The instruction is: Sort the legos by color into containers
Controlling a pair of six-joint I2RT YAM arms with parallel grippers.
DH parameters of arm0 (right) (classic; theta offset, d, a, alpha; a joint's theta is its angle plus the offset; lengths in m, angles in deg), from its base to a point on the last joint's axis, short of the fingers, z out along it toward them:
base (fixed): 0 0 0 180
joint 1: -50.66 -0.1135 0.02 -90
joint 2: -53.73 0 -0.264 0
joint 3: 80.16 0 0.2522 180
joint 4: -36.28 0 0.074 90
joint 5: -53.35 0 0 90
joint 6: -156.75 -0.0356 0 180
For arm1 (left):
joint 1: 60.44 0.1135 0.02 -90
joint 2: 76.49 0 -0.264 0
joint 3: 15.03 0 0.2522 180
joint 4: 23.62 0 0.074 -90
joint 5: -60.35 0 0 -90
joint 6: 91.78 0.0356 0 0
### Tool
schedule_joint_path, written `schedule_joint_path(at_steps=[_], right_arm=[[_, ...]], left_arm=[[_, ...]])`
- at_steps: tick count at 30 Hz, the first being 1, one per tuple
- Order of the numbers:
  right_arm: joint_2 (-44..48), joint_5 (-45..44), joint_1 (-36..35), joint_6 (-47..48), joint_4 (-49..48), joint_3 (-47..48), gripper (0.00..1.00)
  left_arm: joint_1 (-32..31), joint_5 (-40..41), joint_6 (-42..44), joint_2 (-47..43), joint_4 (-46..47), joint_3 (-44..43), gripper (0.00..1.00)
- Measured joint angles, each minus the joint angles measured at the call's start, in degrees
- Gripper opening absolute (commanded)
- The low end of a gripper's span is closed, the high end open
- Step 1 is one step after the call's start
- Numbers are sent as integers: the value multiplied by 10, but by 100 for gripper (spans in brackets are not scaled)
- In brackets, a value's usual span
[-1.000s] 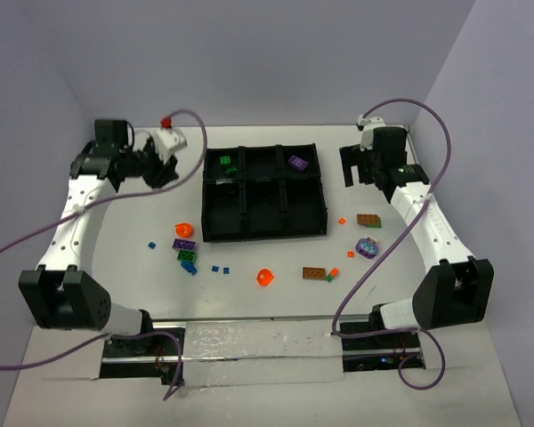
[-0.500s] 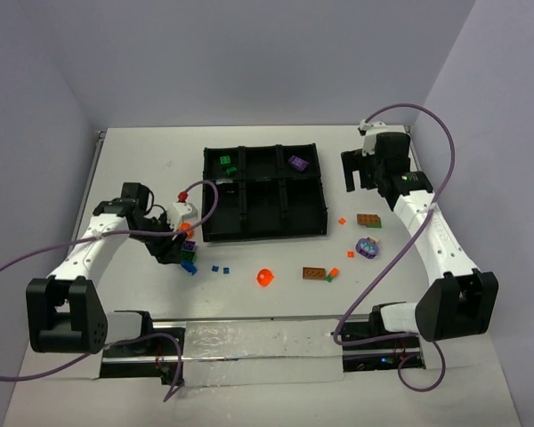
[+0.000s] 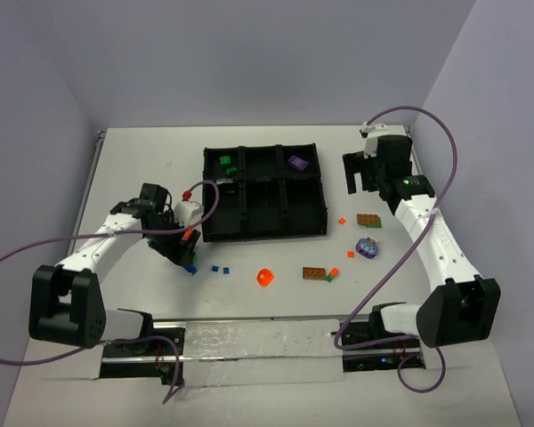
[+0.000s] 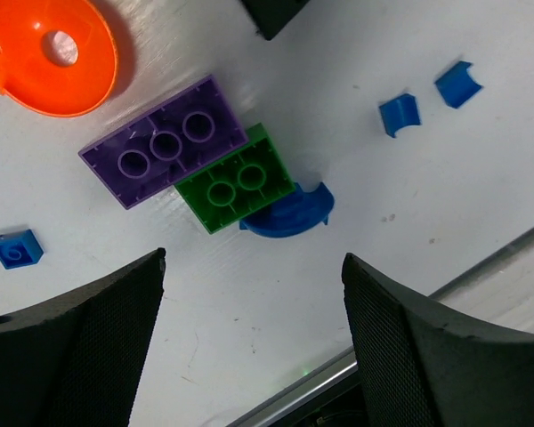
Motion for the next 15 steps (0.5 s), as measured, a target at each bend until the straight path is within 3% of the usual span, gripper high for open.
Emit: schedule_joint_path(at_steps=[15], right_arm=[[17, -12, 0, 9, 0, -12, 100]], left_arm=[[-27, 29, -35, 84, 19, -14, 84]])
